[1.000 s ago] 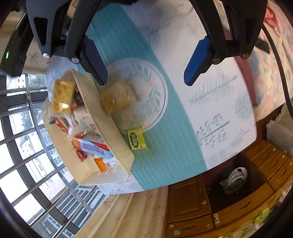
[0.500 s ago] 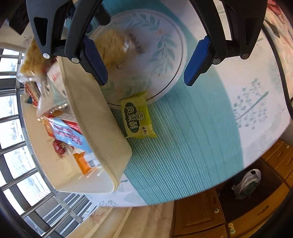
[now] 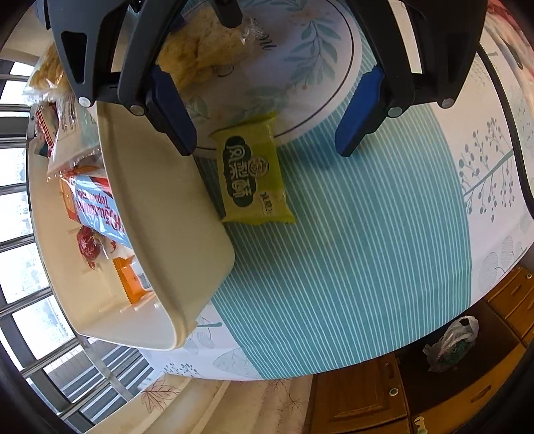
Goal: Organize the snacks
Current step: 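Lower the left tool to the yellow-green pack while the right tool approaches the rice-cake bag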
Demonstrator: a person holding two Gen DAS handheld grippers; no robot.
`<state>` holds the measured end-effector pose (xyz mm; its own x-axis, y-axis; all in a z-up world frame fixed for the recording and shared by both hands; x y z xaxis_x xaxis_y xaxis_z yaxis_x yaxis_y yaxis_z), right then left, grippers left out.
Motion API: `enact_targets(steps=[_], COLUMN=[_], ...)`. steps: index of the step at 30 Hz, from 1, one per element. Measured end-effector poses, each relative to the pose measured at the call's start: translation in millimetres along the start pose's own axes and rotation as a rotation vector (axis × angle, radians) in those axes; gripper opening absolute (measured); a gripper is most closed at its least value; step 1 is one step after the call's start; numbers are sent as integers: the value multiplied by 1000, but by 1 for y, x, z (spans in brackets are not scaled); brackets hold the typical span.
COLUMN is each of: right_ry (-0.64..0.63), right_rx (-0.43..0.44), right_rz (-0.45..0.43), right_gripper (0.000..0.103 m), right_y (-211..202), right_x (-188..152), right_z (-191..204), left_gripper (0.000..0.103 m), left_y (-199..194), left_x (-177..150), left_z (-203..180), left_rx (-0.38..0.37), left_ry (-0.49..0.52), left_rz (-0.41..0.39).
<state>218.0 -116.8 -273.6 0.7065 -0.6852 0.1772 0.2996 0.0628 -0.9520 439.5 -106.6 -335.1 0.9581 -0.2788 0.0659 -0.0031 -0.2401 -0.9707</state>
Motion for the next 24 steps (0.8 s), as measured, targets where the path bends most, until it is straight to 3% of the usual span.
enact_targets(steps=[3, 7, 13, 18, 24], right_ry=[-15, -26, -41, -56, -95], right_rx=[-16, -17, -21, -31, 0], right_rz=[-6, 9, 12, 19, 34], right_gripper=[63, 73, 74, 73, 62], right_y=[3, 13, 18, 25, 29], right_x=[2, 8, 11, 21, 25], right_z=[6, 9, 13, 22, 34], left_gripper=[84, 80, 75, 51, 25], left_y=[2, 5, 4, 1, 1], left_x=[4, 10, 16, 22, 22], left_z=[4, 10, 14, 22, 28], left_rx=[24, 32, 24, -36, -136], left_ry=[6, -4, -2, -52, -108], left_rz=[-2, 5, -6, -4, 16])
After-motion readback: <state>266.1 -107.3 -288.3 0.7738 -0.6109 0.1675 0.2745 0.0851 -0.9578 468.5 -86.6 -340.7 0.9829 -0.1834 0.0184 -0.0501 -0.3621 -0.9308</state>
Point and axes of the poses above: each gripper's, at about its wrist camera, not at the fingertips, and y roughly the way its jaws point, z to its left, x to its top, the point moved 4 cm from there along y, roughly the way its jaws point, and after that the axes turned 4 degrees about -y, right-handed, at the moved point
